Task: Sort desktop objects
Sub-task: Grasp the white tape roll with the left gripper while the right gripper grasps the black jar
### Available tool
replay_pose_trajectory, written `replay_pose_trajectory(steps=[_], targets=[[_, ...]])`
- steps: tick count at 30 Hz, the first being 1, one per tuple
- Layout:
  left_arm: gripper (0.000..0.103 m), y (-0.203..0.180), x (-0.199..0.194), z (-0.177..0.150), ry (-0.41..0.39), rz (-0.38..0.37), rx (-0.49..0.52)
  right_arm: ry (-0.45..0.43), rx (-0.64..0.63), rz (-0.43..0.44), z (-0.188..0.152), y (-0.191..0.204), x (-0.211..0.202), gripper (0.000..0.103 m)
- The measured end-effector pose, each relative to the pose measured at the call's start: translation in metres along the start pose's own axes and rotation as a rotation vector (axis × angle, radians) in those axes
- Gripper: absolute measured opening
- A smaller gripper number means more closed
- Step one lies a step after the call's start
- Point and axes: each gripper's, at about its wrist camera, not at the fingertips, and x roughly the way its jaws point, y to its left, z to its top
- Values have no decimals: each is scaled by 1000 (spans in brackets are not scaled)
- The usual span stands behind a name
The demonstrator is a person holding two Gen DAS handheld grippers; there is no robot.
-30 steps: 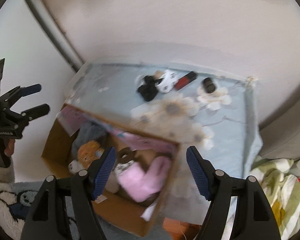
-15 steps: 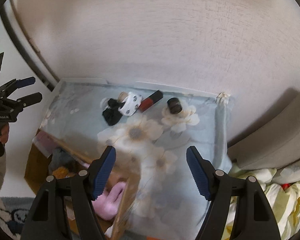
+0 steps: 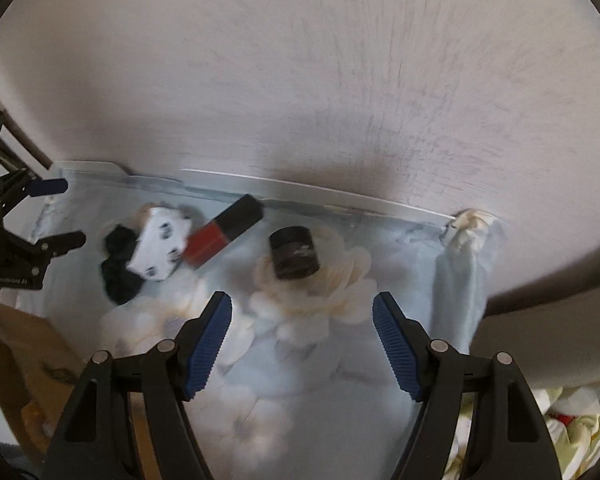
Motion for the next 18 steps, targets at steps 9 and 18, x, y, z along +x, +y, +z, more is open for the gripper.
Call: replay_pose_trajectory(steps=[9, 18], targets=[[60, 0, 36, 1, 77, -44, 1, 23, -51, 9, 12, -4, 47, 69], [26, 8, 47, -6, 103, -152, -32, 27, -94, 40, 21, 1, 65, 40]])
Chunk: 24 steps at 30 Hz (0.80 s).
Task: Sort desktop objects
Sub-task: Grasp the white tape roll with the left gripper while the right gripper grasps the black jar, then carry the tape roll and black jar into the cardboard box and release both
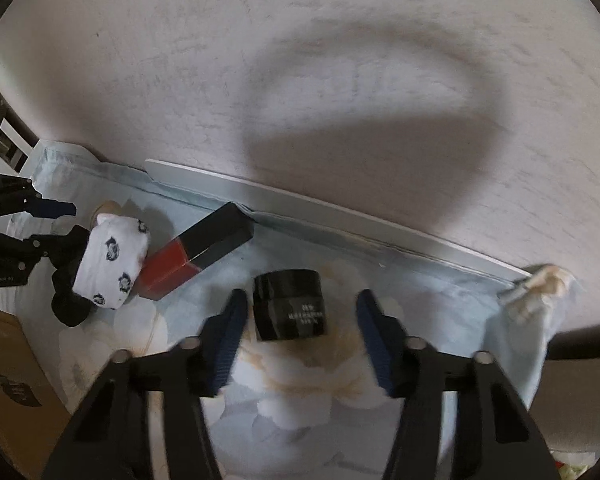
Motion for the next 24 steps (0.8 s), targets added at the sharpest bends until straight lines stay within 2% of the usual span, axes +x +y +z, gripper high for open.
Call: replay_pose_trajectory(steps=[1, 5, 17, 22, 24], targets=[[20, 0, 0, -1, 0, -12, 0, -1, -1, 11, 0, 1, 1, 33], [9, -4, -1, -7, 3, -24, 26, -16, -18, 3, 0, 6, 0, 33], [9, -4, -23, -14, -60, -43, 8, -44, -15, 6, -1, 11, -20, 33], [9, -9, -44, -18, -91, -38, 4, -62, -10, 5, -1, 13, -40, 33], [9, -12, -56, -8, -108, -34, 7, -70, -7, 4, -1, 14, -52, 33]])
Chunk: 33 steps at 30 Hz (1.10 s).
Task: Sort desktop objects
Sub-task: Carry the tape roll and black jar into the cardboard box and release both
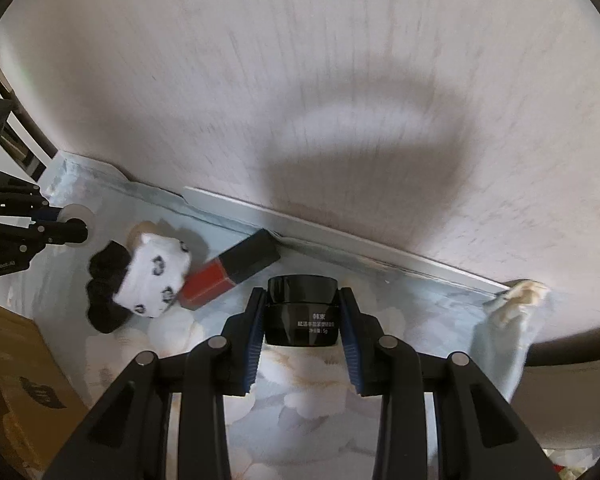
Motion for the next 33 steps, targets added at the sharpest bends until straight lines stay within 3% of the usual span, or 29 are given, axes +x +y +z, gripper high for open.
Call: replay_pose_trajectory(steps=[8, 16, 19, 25, 33], targets=[[9, -18, -66, 12, -74, 2, 9, -31, -39, 13, 5, 11, -59, 33], [9, -41, -147, -25, -151, 2, 33, -39, -92, 78, -9, 70, -112, 32], [9, -53, -167, -47, -161, -3, 43, -43, -118, 106, -29, 95, -127, 32], [9, -78, -179, -96, -145, -21, 53, -25, -158, 150, -70, 140, -139, 33], [9, -103, -162, -159, -68, -55, 25, 47, -147, 205, -127, 172, -129, 33]])
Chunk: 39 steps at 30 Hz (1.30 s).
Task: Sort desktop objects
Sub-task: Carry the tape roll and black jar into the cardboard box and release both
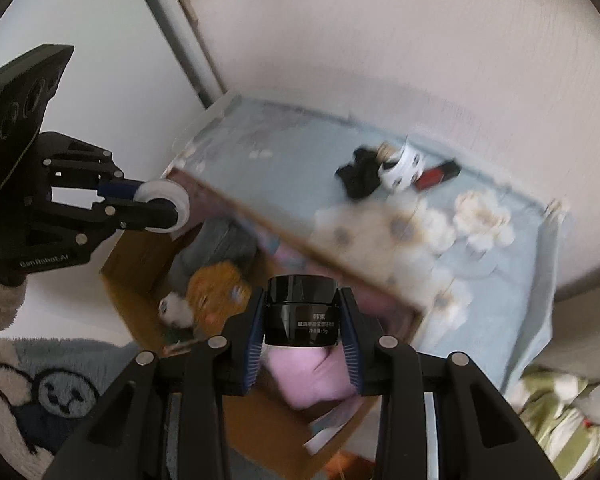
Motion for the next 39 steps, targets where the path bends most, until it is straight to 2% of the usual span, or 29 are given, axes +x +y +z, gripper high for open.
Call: replay_pose_trajectory(steps=[7, 18, 21, 23, 24, 25, 26, 27, 30, 36, 39], targets=[[9, -3, 13, -29, 24, -6, -57, 49, 31, 27, -29, 15, 12, 33], [9, -4, 10, -27, 5, 19, -79, 47, 12, 28, -31, 19, 9, 33], [10, 0, 13, -25, 40, 22, -116, 64, 17, 43, -29, 18, 12, 33], [12, 3, 15, -25, 48, 15, -135, 72, 29, 42, -29, 17, 14, 48], [13, 3, 16, -25, 48, 10, -136, 65, 38, 49, -29, 16, 15, 73], [23, 4, 16, -26, 51, 9, -137, 55, 42, 54, -29, 16, 14, 87], [67, 4, 16, -26, 50, 11, -136, 41, 46, 62, -29, 16, 12, 87], [103, 4, 16, -27, 51, 14, -133, 36, 52, 71, -28, 15, 12, 88], [103, 4, 15, -29, 19, -6, -131, 22, 71, 60, -27, 11, 11, 102], [103, 12, 17, -22, 9, 25, -127, -11, 157, 100, -25, -5, 8, 102], [103, 18, 13, -15, -7, 19, -124, -48, 171, 91, -23, -10, 2, 102]])
